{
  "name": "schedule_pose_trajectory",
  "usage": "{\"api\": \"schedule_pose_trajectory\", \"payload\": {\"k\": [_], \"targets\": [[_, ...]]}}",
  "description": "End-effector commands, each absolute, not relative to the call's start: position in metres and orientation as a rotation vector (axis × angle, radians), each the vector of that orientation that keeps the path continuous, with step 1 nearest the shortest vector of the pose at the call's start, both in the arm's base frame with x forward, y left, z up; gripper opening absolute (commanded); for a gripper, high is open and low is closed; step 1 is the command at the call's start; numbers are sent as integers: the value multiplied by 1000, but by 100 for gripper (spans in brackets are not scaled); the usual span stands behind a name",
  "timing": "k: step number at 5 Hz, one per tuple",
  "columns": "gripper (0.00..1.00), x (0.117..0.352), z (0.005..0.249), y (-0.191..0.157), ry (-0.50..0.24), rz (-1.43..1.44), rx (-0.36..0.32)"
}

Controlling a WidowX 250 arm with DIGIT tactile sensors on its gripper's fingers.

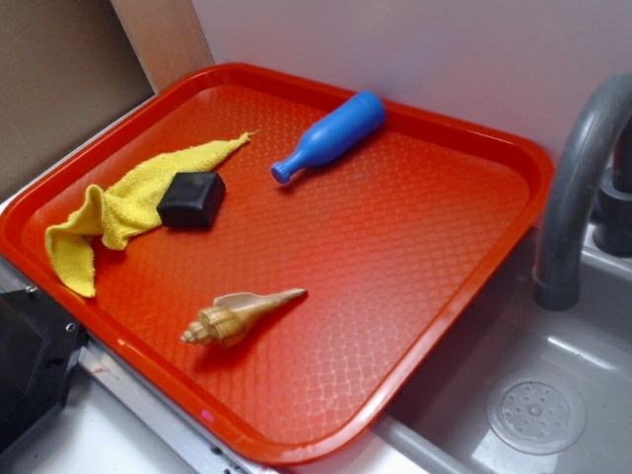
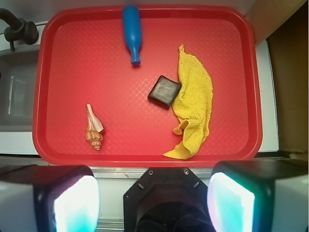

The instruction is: Grab the blue bottle.

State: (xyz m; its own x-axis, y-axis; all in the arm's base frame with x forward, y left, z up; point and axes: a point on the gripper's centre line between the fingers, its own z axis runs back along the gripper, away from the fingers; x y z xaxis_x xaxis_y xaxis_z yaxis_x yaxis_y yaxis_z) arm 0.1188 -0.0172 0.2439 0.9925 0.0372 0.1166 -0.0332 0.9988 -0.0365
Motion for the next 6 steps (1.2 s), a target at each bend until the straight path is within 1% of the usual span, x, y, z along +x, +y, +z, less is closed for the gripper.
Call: {"api": "schedule_pose_trajectory", "payload": {"k": [1, 2, 3, 4, 5, 6], "targets": [[100, 119, 244, -17, -118, 35, -35], [100, 137, 227, -25, -177, 61, -65], [100, 158, 206, -23, -186, 101, -78], [100, 182, 188, -19, -216, 126, -104], [100, 223, 165, -17, -230, 166, -112], [100, 255, 141, -21, -215, 154, -68]]}}
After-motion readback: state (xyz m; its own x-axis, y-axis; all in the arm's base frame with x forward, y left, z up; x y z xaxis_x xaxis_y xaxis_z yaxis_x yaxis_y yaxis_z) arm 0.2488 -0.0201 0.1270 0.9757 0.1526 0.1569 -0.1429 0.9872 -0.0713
